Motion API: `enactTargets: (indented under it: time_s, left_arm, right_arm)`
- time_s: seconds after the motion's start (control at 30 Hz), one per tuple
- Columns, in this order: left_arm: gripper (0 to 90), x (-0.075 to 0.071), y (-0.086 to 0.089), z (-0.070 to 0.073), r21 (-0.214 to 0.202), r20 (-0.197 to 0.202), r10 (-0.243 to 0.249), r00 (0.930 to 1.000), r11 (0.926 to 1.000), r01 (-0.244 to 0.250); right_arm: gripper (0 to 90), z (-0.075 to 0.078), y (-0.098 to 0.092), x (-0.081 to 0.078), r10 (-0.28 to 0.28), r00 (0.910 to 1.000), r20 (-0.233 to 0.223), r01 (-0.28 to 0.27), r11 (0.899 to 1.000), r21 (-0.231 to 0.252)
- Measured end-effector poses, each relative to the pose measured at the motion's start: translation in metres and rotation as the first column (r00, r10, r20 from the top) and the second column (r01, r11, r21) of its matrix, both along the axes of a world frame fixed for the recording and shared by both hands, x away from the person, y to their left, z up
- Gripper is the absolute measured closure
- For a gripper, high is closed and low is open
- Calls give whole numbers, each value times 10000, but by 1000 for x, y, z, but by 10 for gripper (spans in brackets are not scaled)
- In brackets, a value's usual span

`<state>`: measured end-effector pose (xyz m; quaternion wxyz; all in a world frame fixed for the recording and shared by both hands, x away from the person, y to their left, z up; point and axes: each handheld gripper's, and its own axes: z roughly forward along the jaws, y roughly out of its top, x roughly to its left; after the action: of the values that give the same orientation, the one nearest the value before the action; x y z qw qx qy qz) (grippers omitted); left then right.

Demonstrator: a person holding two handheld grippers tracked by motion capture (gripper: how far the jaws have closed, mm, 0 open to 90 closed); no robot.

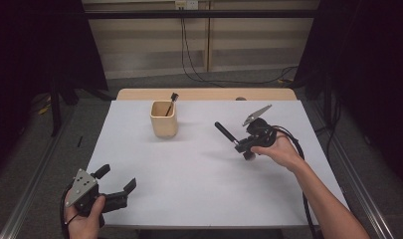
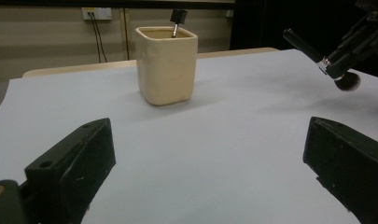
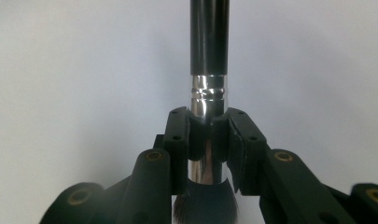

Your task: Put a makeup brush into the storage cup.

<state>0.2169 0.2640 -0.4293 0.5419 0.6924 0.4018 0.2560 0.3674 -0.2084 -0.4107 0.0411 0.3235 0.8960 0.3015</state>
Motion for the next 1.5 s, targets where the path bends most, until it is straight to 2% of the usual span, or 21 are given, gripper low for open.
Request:
enactTargets:
  time_s: [0.1,0.27,0.5,0.6,0.7,0.8,0.87,0.93,1.0,1.13,1.23,1.5]
  left_arm:
    - [21,1,0,0,67,-16,-35,10000,10000,35]
    - [21,1,-1,0,68,-12,-80,10000,9999,80]
    - [20,2,0,0,93,-91,-64,9999,9999,65]
    - [20,2,0,1,51,-199,-52,9998,10000,53]
    - [19,3,-1,0,-26,-324,-137,9994,9999,136]
    - [17,4,-3,1,-19,-250,-369,9990,9993,368]
    - [17,4,-5,2,-41,-187,-523,9985,9986,522]
    - [17,4,-7,3,-62,-156,-611,9980,9981,611]
    - [17,5,-9,3,-25,-152,-699,9974,9976,698]
    - [17,6,-12,4,-37,-174,-827,9964,9966,826]
    - [17,7,-14,6,49,-123,-1027,9946,9947,1028]
    - [17,8,-26,13,71,37,-1658,9862,9861,1657]
  right_arm:
    - [718,3,-1,-4,4,9994,353,-16,9994,332]
    - [718,6,-5,-10,-401,9969,673,333,9945,998]
    - [718,2,-10,-17,-885,9848,1495,629,9838,1679]
    - [718,3,-13,-21,-893,9791,1829,481,9747,2184]
    - [718,5,-12,-26,-641,9781,1980,118,9669,2549]
    - [718,7,-7,-32,-259,9774,2098,-335,9609,2749]
    - [717,8,-3,-34,-18,9764,2159,-559,9638,2609]
    - [718,9,0,-36,160,9774,2108,-772,9552,2858]
    - [717,11,4,-39,389,9756,2161,-1016,9525,2873]
    - [718,14,9,-45,651,9742,2160,-1293,9458,2978]
    - [718,16,9,-48,722,9757,2071,-1378,9364,3227]
    - [718,15,17,-56,1259,9729,1941,-1830,9320,3129]
